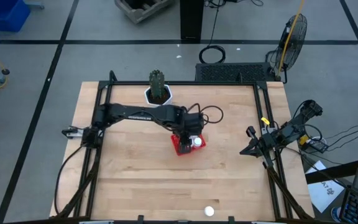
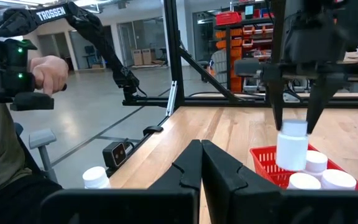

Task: Pick and place pill bottles into a basket
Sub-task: Put the white medicine bottle into the red bin

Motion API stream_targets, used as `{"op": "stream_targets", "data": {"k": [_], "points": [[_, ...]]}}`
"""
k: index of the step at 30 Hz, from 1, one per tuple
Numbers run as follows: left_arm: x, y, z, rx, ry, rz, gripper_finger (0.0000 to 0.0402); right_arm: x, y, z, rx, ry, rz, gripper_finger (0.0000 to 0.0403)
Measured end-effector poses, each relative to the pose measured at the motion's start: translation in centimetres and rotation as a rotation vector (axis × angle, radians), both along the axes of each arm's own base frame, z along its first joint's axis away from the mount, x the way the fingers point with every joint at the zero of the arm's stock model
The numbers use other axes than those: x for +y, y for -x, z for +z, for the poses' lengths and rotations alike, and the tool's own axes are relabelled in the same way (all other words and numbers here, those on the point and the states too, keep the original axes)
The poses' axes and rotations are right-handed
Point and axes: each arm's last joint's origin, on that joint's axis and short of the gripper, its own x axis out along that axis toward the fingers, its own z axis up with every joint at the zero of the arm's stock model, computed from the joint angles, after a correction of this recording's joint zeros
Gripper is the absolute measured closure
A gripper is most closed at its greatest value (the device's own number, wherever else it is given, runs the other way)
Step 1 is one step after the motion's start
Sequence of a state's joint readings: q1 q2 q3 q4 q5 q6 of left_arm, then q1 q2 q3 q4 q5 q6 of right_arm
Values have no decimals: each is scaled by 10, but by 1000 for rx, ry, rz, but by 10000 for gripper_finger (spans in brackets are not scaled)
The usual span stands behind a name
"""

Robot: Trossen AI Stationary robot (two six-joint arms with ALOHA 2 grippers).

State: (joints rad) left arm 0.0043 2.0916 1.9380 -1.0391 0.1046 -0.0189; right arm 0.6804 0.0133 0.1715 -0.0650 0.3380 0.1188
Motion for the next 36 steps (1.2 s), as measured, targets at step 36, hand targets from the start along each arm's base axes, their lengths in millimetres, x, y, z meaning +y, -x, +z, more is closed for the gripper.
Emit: {"op": "stream_targets", "data": {"k": [36], "points": [[-5,-20,-58,101,-41,-45,183,0,0,-2,15,12,0,403]]}}
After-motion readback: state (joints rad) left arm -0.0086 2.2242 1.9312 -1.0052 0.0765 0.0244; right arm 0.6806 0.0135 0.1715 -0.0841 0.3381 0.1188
